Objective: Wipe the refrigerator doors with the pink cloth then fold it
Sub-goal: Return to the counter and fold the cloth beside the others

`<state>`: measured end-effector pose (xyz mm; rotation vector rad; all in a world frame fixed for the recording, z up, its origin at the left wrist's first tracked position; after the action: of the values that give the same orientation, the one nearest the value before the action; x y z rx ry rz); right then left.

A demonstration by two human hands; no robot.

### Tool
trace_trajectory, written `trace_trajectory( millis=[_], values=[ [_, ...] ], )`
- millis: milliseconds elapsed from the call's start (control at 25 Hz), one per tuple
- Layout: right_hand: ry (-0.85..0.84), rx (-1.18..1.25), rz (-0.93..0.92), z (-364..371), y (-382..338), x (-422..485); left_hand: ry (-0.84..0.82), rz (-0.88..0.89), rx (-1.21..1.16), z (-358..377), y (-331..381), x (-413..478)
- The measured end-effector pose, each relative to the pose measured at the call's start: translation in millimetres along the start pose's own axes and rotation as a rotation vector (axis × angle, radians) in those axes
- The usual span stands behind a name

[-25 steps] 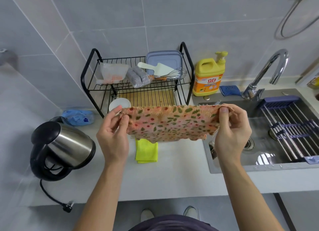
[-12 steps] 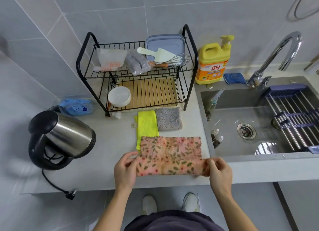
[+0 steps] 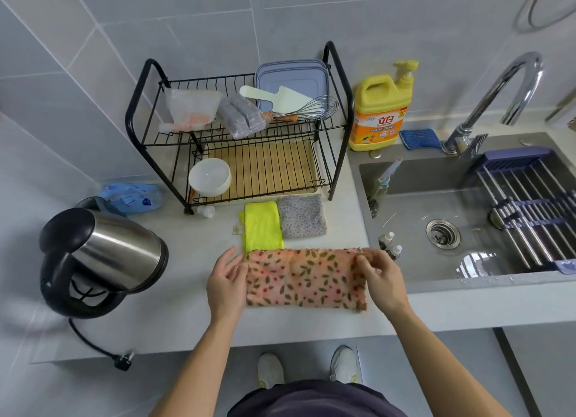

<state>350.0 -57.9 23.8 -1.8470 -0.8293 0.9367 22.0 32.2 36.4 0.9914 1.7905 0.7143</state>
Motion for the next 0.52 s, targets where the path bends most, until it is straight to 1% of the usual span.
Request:
trace_trajectory(
  millis=[40, 80, 120, 200, 280, 440, 520],
  values=[
    [-0.056, -0.037, 0.029, 4, 5, 6, 0.013, -0.040, 0.076, 2, -3, 5],
    [-0.070, -0.091, 0.061, 5, 11, 7, 0.027, -0.074, 0.187, 3, -9, 8],
    [-0.052, -0.179, 0.093, 3, 20, 7, 0.039, -0.098, 0.280, 4, -18, 9],
    [-0.006, -0.385, 0.171, 0, 35, -6, 0.041, -0.122, 0.391, 7, -36, 3],
    [-0.027, -0.508, 0.244, 4, 49, -19, 0.019, -0.137, 0.470, 13, -50, -6],
    [-0.107, -0.481, 0.298, 17, 61, -26, -0.010, -0.188, 0.557, 16, -60, -7],
    [-0.099, -0.433, 0.336, 14, 62, -21, -0.007, -0.235, 0.542, 12, -62, -3]
  ],
)
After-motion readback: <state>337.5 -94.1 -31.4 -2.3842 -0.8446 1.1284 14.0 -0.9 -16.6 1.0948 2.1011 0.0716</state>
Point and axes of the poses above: each hand's wrist, its own x-axis towards the middle knuckle, its own z-axis out of the palm, y = z × x, the point moved 5 cm from there along x, towards the middle knuckle, and after that the axes turned 9 degrees about -z, right-handed, at the moved point
